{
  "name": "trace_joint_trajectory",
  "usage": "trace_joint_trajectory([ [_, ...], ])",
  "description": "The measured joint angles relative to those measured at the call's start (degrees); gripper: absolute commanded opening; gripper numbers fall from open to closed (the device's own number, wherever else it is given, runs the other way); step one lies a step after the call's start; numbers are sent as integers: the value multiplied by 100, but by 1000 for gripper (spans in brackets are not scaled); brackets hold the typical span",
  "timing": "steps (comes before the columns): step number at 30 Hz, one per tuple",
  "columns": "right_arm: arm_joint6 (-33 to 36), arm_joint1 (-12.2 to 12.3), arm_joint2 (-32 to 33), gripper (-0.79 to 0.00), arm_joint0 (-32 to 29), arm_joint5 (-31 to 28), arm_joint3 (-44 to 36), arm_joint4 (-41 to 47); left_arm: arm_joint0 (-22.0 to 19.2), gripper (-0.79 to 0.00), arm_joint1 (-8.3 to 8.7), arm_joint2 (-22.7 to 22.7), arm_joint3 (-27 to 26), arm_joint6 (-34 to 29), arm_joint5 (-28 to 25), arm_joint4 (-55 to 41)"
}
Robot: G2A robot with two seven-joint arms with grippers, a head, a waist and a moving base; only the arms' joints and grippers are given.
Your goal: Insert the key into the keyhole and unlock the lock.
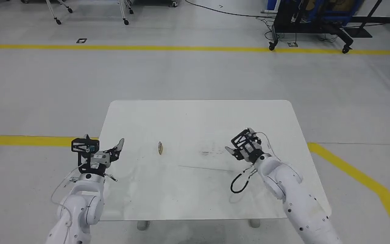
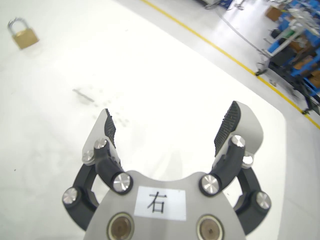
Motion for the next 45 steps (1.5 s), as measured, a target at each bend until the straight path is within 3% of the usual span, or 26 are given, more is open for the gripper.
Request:
trace_joint_trajectory([
  [8, -270, -150, -905, 0, 1282, -1842, 1393, 270, 0, 0, 0, 0, 0, 0, 0, 0],
  [9, -317, -164, -967, -132, 1390, -1990, 1509, 297, 0, 0, 0, 0, 0, 0, 0, 0],
  [10, -359, -179, -1024, -357, 1493, -2139, 1622, 343, 0, 0, 0, 0, 0, 0, 0, 0],
  [11, -397, -198, -1095, -419, 1625, -2332, 1769, 405, 0, 0, 0, 0, 0, 0, 0, 0],
  [16, -280, -287, -1382, -526, 2081, -2712, 2288, 514, 0, 0, 0, 0, 0, 0, 0, 0],
  [24, -7, -449, -1820, -554, 2473, -2622, 2731, 593, 0, 0, 0, 0, 0, 0, 0, 0],
  [28, 58, -493, -1930, -659, 2564, -2535, 2800, 576, 0, 0, 0, 0, 0, 0, 0, 0],
  [30, 116, -518, -1982, -785, 2611, -2500, 2835, 594, 0, 0, 0, 0, 0, 0, 0, 0],
  [37, 250, -536, -1994, -785, 2698, -2528, 2802, 707, 0, 0, 0, 0, 0, 0, 0, 0],
  [45, 96, -405, -1861, -785, 2454, -2450, 2186, 149, 0, 0, 0, 0, 0, 0, 0, 0],
])
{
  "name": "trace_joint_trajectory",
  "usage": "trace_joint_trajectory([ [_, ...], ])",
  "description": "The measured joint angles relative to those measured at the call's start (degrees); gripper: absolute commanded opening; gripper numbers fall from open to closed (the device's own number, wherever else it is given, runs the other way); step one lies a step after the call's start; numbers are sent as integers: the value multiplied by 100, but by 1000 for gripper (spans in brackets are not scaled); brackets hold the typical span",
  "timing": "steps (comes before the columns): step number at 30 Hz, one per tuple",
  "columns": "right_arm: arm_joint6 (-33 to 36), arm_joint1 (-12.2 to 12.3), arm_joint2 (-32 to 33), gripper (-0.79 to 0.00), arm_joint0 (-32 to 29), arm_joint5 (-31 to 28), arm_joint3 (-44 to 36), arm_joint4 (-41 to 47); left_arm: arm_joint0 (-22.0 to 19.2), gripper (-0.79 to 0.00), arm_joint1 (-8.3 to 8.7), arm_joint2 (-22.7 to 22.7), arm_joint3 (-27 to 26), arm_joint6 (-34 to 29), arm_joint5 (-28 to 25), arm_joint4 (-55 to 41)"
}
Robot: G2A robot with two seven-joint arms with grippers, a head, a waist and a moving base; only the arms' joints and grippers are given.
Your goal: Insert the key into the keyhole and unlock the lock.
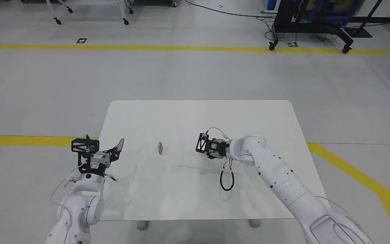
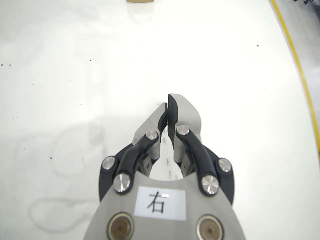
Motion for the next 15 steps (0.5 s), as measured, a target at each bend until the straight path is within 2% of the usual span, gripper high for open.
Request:
trace_joint_trajectory([
  [6, -684, 181, 448, -785, -486, 249, -877, -281, 0, 0, 0, 0, 0, 0, 0, 0],
  [11, -1440, 366, 980, -785, -1312, 560, -1990, -490, 0, 0, 0, 0, 0, 0, 0, 0],
  [15, -1788, 443, 1425, -785, -1911, 737, -2545, 89, 0, 0, 0, 0, 0, 0, 0, 0],
])
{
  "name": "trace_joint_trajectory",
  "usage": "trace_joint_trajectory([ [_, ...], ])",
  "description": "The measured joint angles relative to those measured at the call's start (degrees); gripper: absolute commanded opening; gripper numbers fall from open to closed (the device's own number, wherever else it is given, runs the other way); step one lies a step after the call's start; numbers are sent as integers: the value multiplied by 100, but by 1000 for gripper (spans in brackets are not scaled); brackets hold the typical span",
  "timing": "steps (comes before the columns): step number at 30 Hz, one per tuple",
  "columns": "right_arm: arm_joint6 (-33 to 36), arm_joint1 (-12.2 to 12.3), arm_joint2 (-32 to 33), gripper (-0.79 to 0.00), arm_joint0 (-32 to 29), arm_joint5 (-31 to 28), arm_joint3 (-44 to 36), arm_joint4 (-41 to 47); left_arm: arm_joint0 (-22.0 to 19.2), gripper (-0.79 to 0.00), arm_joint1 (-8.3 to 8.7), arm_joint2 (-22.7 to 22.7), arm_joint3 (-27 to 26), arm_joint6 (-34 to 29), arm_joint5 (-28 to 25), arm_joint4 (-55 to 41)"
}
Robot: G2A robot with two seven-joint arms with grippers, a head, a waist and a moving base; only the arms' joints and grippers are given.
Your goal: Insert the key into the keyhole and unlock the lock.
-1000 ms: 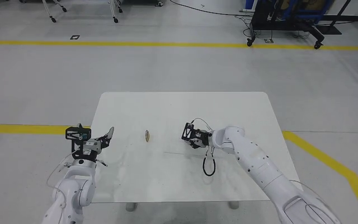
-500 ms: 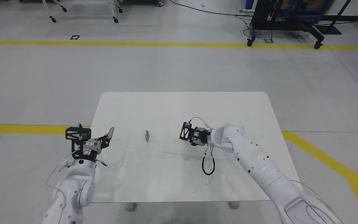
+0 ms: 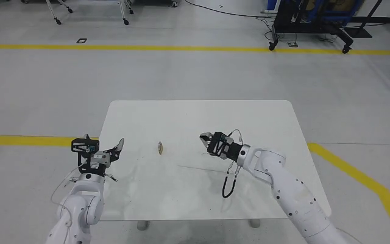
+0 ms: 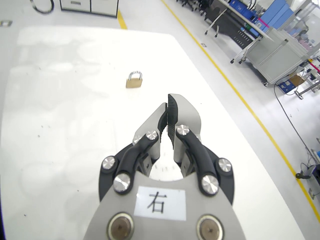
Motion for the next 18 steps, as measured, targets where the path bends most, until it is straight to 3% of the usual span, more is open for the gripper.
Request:
trace_joint_trajectory([
  [3, -12, 25, 283, -785, -291, 243, -158, 423, 0, 0, 0, 0, 0, 0, 0, 0],
  [14, -6, 22, 273, -785, -283, 258, -156, 418, -1, 0, 0, 11, -6, 3, -11, -9],
  [16, -180, 15, 251, -785, -286, 81, -82, 594, -32, 0, -9, 113, -24, 18, -233, -215],
  [18, -664, 8, 333, -785, -158, -462, 387, 1247, -138, 0, -23, 201, 14, -70, -871, -904],
])
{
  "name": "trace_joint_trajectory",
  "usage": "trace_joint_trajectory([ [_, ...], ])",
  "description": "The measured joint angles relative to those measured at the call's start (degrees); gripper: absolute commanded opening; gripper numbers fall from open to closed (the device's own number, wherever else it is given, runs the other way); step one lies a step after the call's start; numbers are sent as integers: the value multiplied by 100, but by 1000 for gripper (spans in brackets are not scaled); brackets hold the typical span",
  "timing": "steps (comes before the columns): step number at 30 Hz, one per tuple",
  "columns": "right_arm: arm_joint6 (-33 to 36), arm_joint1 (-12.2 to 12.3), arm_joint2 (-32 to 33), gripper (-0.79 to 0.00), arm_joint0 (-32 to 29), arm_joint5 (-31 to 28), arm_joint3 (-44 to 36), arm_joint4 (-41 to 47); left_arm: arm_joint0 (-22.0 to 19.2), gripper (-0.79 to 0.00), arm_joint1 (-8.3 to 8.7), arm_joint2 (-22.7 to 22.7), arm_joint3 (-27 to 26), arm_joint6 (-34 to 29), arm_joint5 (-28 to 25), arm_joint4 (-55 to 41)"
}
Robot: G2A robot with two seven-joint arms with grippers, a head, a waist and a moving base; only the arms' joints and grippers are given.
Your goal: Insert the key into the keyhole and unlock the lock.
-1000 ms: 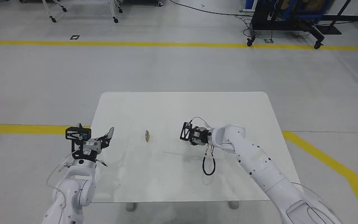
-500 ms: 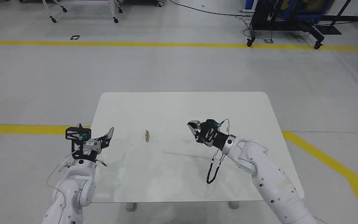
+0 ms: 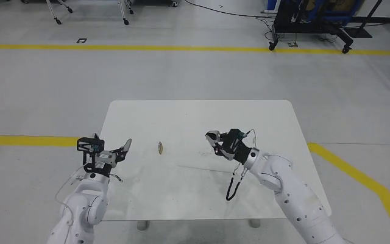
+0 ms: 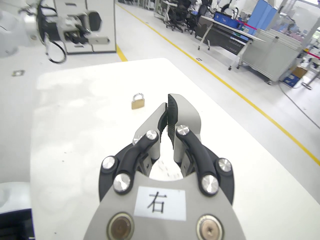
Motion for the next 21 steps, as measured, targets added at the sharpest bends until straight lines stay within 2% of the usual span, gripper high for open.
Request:
trace_joint_trajectory([
  [2, -424, -35, -95, -785, 201, -708, 580, 794, -150, 0, -10, 109, 66, -261, -773, -928],
  [5, -620, -103, -345, -785, 569, -1487, 1344, 1530, -437, 0, -10, 300, 263, -913, -1852, -2424],
  [9, -764, -224, -656, -785, 987, -1955, 2138, 2261, -1056, 0, -5, 653, 694, -2113, -2660, -4430],
  [13, -942, -316, -980, -785, 1248, -2003, 2533, 3014, -1769, 0, 14, 1092, 1162, -3595, -2885, -6303],
  [17, -938, -296, -1179, -785, 1381, -1998, 2629, 3566, -2484, 0, 10, 1535, 1700, -5026, -2475, -7614],
  [19, -933, -295, -1177, -785, 1381, -1998, 2629, 3563, -2516, 0, 10, 1551, 1724, -5275, -2443, -7703],
  [21, -934, -296, -1174, -785, 1378, -1998, 2627, 3553, -2478, 0, 11, 1540, 1711, -5118, -2455, -7641],
])
